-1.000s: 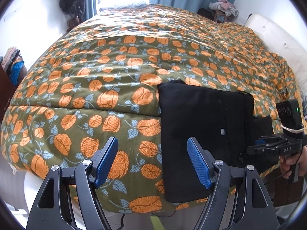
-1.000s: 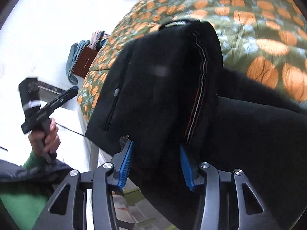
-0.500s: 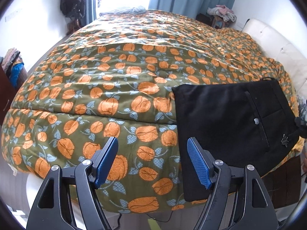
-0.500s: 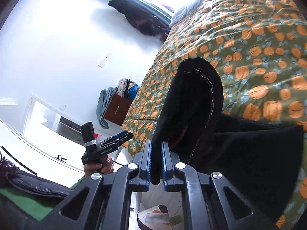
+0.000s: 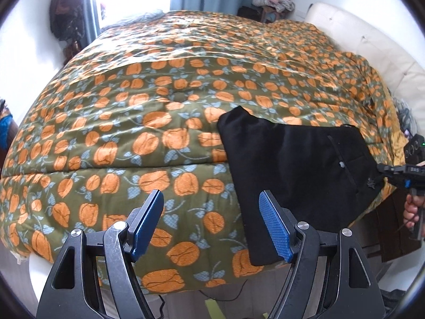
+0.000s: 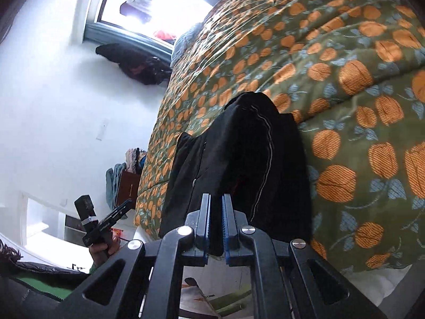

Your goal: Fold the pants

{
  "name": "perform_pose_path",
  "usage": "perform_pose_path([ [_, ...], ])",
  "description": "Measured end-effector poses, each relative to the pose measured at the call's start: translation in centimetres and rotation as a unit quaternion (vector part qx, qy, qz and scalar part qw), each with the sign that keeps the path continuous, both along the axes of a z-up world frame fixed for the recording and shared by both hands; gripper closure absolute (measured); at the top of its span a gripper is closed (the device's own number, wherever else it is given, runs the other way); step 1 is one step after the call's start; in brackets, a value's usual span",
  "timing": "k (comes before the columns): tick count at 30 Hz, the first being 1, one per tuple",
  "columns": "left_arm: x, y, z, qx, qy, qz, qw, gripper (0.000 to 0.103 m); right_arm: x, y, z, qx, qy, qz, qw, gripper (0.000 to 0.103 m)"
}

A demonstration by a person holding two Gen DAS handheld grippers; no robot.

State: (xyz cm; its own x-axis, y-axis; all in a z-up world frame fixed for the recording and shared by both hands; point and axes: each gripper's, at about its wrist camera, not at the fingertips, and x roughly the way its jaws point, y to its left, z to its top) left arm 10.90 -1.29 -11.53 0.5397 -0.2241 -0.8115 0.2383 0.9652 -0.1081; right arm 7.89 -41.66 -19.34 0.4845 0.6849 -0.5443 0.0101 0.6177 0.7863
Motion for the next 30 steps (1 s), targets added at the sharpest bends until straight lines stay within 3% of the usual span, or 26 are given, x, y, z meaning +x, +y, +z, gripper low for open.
perform_pose_path([
  [5, 0.0, -2.1, -0.7, 0.024, 0.004, -0.027, 0.9993, 0.027, 1.0, 1.8, -3.3, -0.086, 0.036, 0.021, 0.995, 0.096],
  [9, -0.6, -2.6, -0.6, 0.043, -0.005, -0.04, 0.9983, 0.027, 1.0, 2.8, -1.1, -0.162, 0.024, 0.029, 0.986, 0.086],
  [11, -0.6, -2.9, -0.8, 0.046, -0.004, -0.045, 0.9979, 0.027, 0.8, 4.3, 1.3, -0.259, -0.002, 0.049, 0.965, 0.085],
  [13, -0.6, -3.6, -1.2, 0.046, 0.0, -0.053, 0.9975, 0.027, 0.7, 7.0, 3.7, -0.326, -0.045, 0.078, 0.941, 0.085],
  [17, -0.6, -6.2, -1.8, 0.061, 0.002, -0.087, 0.9943, 0.026, 1.8, 11.6, 6.2, -0.371, -0.107, 0.103, 0.916, 0.085],
  [18, -0.8, -7.3, -2.1, 0.074, -0.001, -0.102, 0.992, 0.026, 2.3, 12.3, 6.2, -0.382, -0.117, 0.102, 0.911, 0.081],
  [19, -0.9, -8.0, -2.4, 0.084, -0.003, -0.112, 0.9901, 0.026, 3.0, 12.8, 5.9, -0.387, -0.121, 0.1, 0.909, 0.069],
  [21, -1.4, -9.9, -3.3, 0.105, -0.004, -0.141, 0.9844, 0.023, 4.9, 12.8, 4.6, -0.381, -0.122, 0.085, 0.913, 0.063],
  [23, -1.7, -11.1, -4.3, 0.124, 0.001, -0.162, 0.979, 0.021, 7.3, 11.9, 2.3, -0.37, -0.085, 0.072, 0.922, 0.063],
  [25, -2.1, -12.1, -5.7, 0.145, 0.013, -0.178, 0.9732, 0.021, 8.6, 10.7, -0.8, -0.353, -0.038, 0.075, 0.932, 0.07],
  [26, -2.2, -12.3, -6.0, 0.151, 0.013, -0.179, 0.9722, 0.021, 8.8, 10.6, -1.3, -0.347, -0.037, 0.076, 0.934, 0.07],
  [30, -2.5, -12.0, -5.6, 0.142, 0.014, -0.175, 0.9742, 0.021, 8.2, 11.2, 0.1, -0.377, -0.05, 0.085, 0.921, 0.07],
])
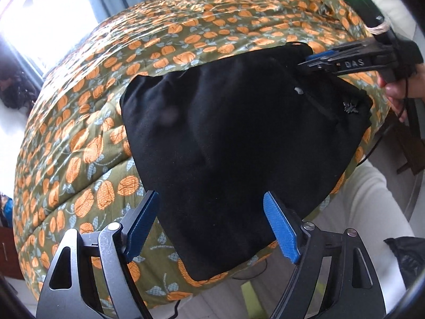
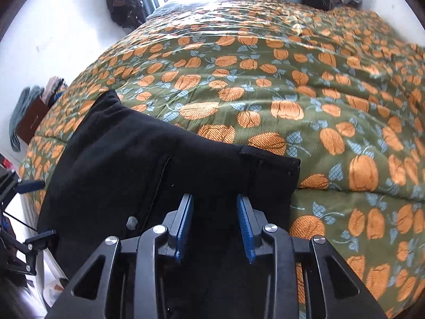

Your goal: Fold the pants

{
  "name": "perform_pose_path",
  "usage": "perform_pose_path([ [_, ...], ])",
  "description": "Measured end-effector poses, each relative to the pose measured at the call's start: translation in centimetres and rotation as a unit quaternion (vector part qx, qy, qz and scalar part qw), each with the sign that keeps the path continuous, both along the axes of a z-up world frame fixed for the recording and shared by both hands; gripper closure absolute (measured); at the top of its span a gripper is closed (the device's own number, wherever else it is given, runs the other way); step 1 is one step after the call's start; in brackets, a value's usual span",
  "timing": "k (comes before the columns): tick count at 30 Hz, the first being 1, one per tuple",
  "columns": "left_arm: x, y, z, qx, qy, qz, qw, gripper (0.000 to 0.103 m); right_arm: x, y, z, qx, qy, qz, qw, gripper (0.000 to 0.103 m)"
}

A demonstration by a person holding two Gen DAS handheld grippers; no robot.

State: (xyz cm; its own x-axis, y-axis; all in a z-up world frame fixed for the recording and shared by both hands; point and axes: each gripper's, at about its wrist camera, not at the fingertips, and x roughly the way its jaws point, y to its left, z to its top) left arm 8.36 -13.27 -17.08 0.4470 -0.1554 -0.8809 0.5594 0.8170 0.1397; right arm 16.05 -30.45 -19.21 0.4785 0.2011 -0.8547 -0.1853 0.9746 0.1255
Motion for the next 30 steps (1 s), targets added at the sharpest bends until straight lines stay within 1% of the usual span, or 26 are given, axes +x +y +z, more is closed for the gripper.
perform_pose_path([
  [1, 0.0, 0.1, 0.2, -0.003, 0.002, 0.003, 1.0, 0.021, -0.5, 0.0, 0.6, -0.006, -0.004, -0.008, 1.0, 0.068],
  [3, 0.0, 0.5, 0.8, -0.009, 0.0, 0.007, 0.9999, 0.021, -1.8, -0.1, 1.5, -0.008, -0.015, -0.015, 1.0, 0.067],
  [9, 0.2, 0.8, 2.5, -0.028, -0.011, 0.018, 0.9994, 0.02, -6.7, 0.3, 3.9, 0.004, -0.041, -0.003, 0.999, 0.067],
  [12, 0.6, 0.7, 2.8, -0.034, -0.011, 0.022, 0.9991, 0.02, -8.5, 1.1, 4.4, 0.002, -0.049, 0.003, 0.999, 0.067],
  [16, 0.9, 0.5, 2.7, -0.033, -0.01, 0.023, 0.9991, 0.02, -10.5, 2.2, 4.6, -0.003, -0.06, 0.005, 0.998, 0.067],
  [18, 1.0, 0.3, 2.2, -0.03, -0.004, 0.021, 0.9993, 0.019, -11.2, 2.2, 4.1, 0.004, -0.058, 0.001, 0.998, 0.067],
  [20, 1.1, -0.1, 1.3, -0.022, 0.005, 0.016, 0.9996, 0.018, -11.1, 2.0, 2.7, 0.01, -0.037, -0.003, 0.999, 0.067],
  [21, 1.1, -0.5, 0.5, -0.01, 0.013, 0.008, 0.9998, 0.018, -11.1, 1.9, 1.3, 0.006, -0.019, -0.005, 1.0, 0.067],
  [22, 0.9, -0.7, -0.1, 0.0, 0.016, 0.003, 0.9999, 0.018, -11.2, 1.8, 0.4, 0.01, -0.012, -0.004, 1.0, 0.067],
  [24, 0.5, -1.0, -0.7, 0.015, 0.012, -0.005, 0.9998, 0.018, -11.5, 1.6, -0.8, 0.021, -0.013, -0.007, 1.0, 0.067],
  [28, 0.5, -0.9, 0.4, 0.006, 0.002, -0.014, 0.9999, 0.018, -11.8, 1.5, -0.9, 0.028, -0.017, -0.013, 0.999, 0.067],
  [30, 1.6, -0.8, 1.5, -0.009, 0.001, -0.013, 0.9999, 0.018, -11.8, 1.4, -1.0, 0.032, -0.019, -0.016, 0.999, 0.067],
])
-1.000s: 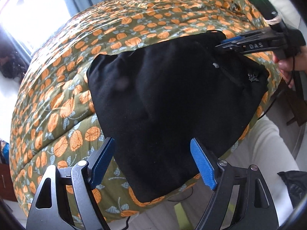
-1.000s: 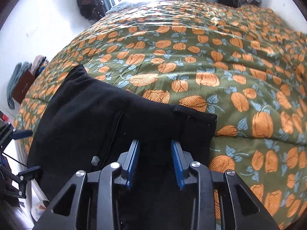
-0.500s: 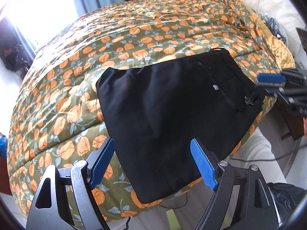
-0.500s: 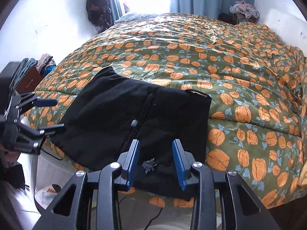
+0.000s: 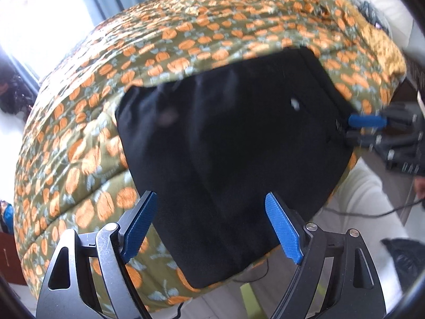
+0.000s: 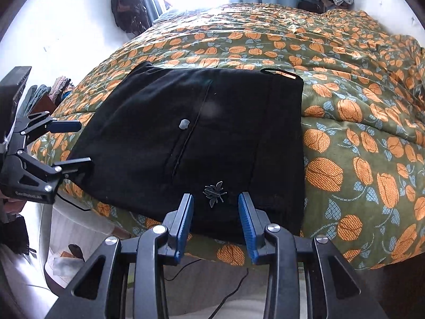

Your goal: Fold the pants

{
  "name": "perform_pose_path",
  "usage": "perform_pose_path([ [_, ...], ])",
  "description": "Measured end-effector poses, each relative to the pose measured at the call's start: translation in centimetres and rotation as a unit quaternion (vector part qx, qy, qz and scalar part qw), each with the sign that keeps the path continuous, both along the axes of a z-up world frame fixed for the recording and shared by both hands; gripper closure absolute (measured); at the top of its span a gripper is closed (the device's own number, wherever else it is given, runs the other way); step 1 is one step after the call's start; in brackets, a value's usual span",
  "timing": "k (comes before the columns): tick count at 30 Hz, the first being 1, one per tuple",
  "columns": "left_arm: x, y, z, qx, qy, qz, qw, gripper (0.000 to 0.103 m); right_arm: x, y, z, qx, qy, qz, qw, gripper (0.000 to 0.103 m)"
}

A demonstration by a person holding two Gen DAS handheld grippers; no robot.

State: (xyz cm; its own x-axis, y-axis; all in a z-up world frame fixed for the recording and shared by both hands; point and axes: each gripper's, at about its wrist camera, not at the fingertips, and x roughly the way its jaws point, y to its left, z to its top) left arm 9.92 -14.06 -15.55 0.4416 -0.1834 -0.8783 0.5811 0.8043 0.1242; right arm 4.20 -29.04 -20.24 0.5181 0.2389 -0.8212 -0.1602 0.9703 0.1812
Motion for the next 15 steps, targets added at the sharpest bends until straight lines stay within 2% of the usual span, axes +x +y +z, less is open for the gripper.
perform_pose_path([
  [5, 5.2, -0.2, 2.4, -0.014, -0.03, 0.019, 0.9993, 0.014, 0.0, 0.1, -0.1, -0.002, -0.003, -0.009, 1.0, 0.067],
  [7, 7.4, -0.5, 2.3, -0.02, -0.035, 0.027, 0.9988, 0.013, 0.0, 0.2, -0.1, -0.001, -0.003, -0.015, 1.0, 0.067],
  [10, 11.3, -0.5, -0.4, -0.009, -0.014, 0.066, 0.9977, 0.013, -0.1, 0.1, -0.1, 0.003, -0.004, -0.023, 1.0, 0.067],
  [12, 13.4, -0.3, -3.8, 0.025, 0.02, 0.088, 0.9956, 0.011, -0.1, 0.2, -0.1, 0.002, -0.005, -0.025, 1.0, 0.067],
  [15, 14.2, 0.4, -4.7, 0.01, 0.038, 0.099, 0.9943, 0.01, -0.1, 0.2, -0.1, 0.004, -0.005, -0.025, 1.0, 0.067],
])
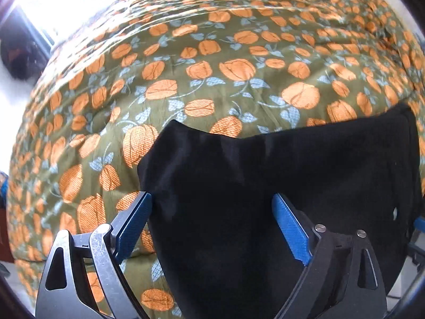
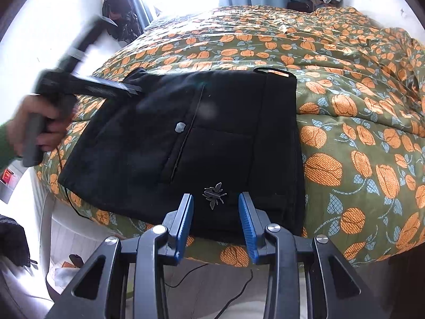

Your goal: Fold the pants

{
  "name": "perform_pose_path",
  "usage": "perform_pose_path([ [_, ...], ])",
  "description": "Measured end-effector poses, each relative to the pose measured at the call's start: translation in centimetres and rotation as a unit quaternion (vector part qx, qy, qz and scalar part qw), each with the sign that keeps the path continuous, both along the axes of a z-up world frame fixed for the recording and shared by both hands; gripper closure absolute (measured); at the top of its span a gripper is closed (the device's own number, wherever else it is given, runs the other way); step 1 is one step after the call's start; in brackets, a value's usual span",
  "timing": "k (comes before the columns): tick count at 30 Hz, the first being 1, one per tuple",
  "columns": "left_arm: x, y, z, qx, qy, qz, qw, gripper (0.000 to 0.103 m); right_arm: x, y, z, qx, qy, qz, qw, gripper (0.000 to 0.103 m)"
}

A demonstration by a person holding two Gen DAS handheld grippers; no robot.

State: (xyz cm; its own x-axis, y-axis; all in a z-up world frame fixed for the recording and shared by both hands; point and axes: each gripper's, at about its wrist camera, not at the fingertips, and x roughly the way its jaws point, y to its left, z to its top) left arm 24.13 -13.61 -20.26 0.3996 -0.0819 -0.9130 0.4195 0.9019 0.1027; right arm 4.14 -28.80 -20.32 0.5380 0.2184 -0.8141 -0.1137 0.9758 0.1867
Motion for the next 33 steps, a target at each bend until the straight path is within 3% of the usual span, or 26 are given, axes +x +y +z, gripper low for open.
perform_pose_path([
  [5, -2.5, 1.6, 4.2, -0.043, -0.021, -0.02, 0.9987, 0.013, 0.0, 0.0, 1.0, -0.004, 0.009, 0.005, 1.0, 0.067],
  [9, -7.2, 2.8, 6.1, -0.08, -0.022, -0.047, 0.9954, 0.008, -1.2, -0.2, 3.6, 0.01, -0.022, -0.006, 1.0, 0.042],
  [11, -8.8, 2.4, 5.6, -0.086, -0.01, -0.06, 0.9944, 0.007, -1.4, 0.0, 4.6, 0.008, -0.038, -0.002, 0.999, 0.042],
  [14, -11.0, 1.1, 3.2, -0.056, 0.02, -0.079, 0.9951, 0.008, -0.8, 0.7, 3.7, 0.0, -0.028, 0.01, 1.0, 0.036],
  [17, -12.8, 0.6, 2.8, -0.015, 0.009, -0.094, 0.9954, 0.012, -0.2, 0.3, 0.5, 0.007, 0.041, 0.014, 0.999, 0.035],
  [20, -12.8, 3.1, 5.2, -0.047, -0.011, -0.068, 0.9965, 0.008, -1.4, -1.7, 2.0, 0.045, 0.023, 0.002, 0.999, 0.036],
  [24, -9.8, 7.8, 4.7, -0.112, 0.032, 0.015, 0.9931, 0.006, -0.2, -5.4, 3.0, 0.077, 0.012, -0.025, 0.997, 0.029],
  [27, -8.2, 9.9, 2.1, -0.147, 0.09, 0.065, 0.9828, 0.006, 2.8, -7.2, 0.9, 0.144, 0.045, -0.016, 0.988, 0.028],
  [29, -7.9, 10.5, 0.6, -0.187, 0.131, 0.074, 0.9708, 0.006, 4.8, -8.0, -1.6, 0.169, 0.093, -0.02, 0.981, 0.028],
  [32, -8.2, 9.4, -0.9, -0.218, 0.169, 0.072, 0.9585, 0.006, 5.7, -8.7, -3.2, 0.193, 0.109, -0.024, 0.975, 0.026],
  [33, -8.6, 8.6, -1.2, -0.223, 0.18, 0.066, 0.9557, 0.006, 6.0, -9.0, -3.4, 0.205, 0.114, -0.028, 0.972, 0.02],
])
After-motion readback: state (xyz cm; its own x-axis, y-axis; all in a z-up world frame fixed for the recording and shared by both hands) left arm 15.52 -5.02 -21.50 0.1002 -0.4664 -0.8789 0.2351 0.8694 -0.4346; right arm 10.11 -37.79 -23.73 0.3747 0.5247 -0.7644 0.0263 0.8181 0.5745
